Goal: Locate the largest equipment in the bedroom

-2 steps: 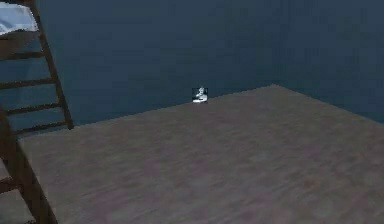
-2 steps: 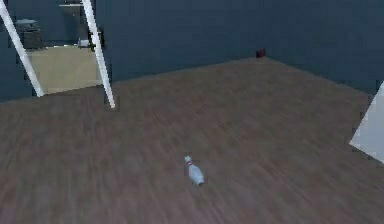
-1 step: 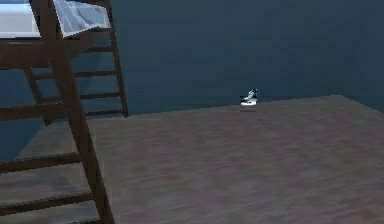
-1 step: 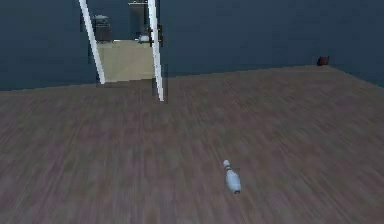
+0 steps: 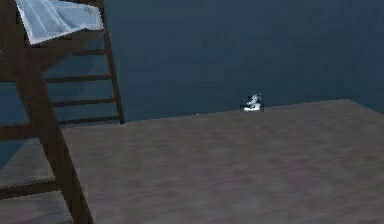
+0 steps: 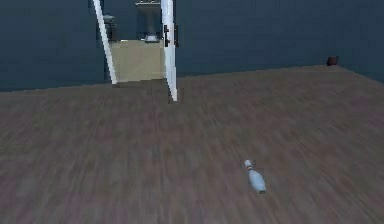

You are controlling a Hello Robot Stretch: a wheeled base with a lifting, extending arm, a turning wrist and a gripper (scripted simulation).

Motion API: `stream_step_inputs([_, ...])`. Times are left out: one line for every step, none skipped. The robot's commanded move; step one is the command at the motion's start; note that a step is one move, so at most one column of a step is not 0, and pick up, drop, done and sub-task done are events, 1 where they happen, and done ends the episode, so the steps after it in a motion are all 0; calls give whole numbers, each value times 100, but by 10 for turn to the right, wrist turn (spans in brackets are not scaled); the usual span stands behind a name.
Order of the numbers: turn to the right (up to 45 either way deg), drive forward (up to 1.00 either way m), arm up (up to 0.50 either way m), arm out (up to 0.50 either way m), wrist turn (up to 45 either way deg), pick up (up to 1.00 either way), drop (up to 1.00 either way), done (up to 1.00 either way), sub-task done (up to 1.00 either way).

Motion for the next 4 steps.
stream_step_inputs([-450,0,0,0,0,0,0,0,0])
stream_step_inputs([-450,0,0,0,0,0,0,0,0])
stream_step_inputs([-450,0,0,0,0,0,0,0,0])
stream_step_inputs([-450,0,0,0,0,0,0,0,0])
